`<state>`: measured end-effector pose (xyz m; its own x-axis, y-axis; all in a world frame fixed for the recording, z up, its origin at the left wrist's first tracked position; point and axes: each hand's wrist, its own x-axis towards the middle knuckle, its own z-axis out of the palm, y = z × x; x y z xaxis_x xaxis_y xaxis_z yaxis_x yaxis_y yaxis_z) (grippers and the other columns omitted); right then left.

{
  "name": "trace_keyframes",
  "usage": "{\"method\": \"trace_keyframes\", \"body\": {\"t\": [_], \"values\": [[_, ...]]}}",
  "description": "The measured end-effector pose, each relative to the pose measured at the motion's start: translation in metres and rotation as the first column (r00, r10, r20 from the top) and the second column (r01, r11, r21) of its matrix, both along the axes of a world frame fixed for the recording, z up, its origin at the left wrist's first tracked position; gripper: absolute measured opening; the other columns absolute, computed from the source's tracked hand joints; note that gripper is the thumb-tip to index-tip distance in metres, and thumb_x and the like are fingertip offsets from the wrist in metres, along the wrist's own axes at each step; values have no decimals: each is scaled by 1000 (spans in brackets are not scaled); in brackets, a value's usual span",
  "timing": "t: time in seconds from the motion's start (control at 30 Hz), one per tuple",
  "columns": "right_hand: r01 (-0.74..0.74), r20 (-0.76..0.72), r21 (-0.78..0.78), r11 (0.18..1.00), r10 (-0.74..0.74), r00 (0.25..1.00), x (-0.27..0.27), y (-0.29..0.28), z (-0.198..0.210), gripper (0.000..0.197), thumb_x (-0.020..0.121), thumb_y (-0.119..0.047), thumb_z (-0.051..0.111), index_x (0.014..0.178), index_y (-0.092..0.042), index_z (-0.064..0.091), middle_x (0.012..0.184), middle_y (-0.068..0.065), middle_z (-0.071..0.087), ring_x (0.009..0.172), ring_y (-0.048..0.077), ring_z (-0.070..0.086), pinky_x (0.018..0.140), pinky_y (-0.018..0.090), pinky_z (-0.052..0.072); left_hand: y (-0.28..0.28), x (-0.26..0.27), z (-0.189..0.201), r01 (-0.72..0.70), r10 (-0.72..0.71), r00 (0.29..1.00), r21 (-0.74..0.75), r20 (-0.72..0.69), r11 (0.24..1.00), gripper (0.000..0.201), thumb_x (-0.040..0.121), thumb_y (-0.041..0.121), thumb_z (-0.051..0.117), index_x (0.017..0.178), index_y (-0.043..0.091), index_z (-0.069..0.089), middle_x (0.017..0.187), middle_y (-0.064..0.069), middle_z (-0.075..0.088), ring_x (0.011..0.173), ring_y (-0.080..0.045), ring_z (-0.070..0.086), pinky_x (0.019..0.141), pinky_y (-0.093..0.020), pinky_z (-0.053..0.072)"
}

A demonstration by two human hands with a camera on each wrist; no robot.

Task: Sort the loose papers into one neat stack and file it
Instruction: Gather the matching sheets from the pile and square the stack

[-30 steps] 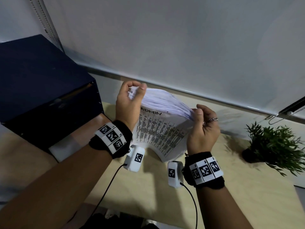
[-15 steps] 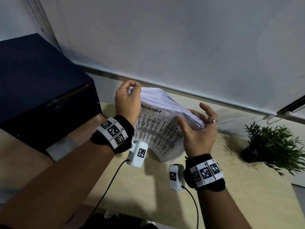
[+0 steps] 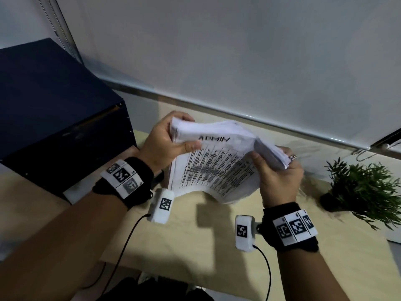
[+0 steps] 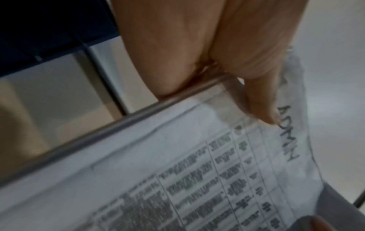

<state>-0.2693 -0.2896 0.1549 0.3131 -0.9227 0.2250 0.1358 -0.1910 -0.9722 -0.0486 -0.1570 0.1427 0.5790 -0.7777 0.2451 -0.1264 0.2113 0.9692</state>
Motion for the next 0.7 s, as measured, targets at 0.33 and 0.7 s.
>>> {"method": "trace_keyframes", "body": {"t": [0.33, 0.7], "values": [[196, 83, -41, 980, -192, 978, 19, 10, 10, 16, 88, -1, 67, 101, 8, 64, 82, 1, 67, 72, -4, 64, 69, 16, 50, 0, -19, -9, -188, 187, 982, -45, -31, 981, 45, 75, 39, 70, 106, 11, 54, 89, 4, 61, 78, 1, 59, 75, -16, 48], [39, -111, -58, 998, -45, 993, 12, 7, -8, 35, 66, -2, 87, 96, -10, 71, 77, -12, 73, 71, -1, 67, 72, 27, 54, -9, -13, -1, -171, 172, 985, -32, 31, 985, 51, 62, 35, 85, 100, 15, 58, 86, 1, 64, 76, -11, 61, 73, -31, 55]]}}
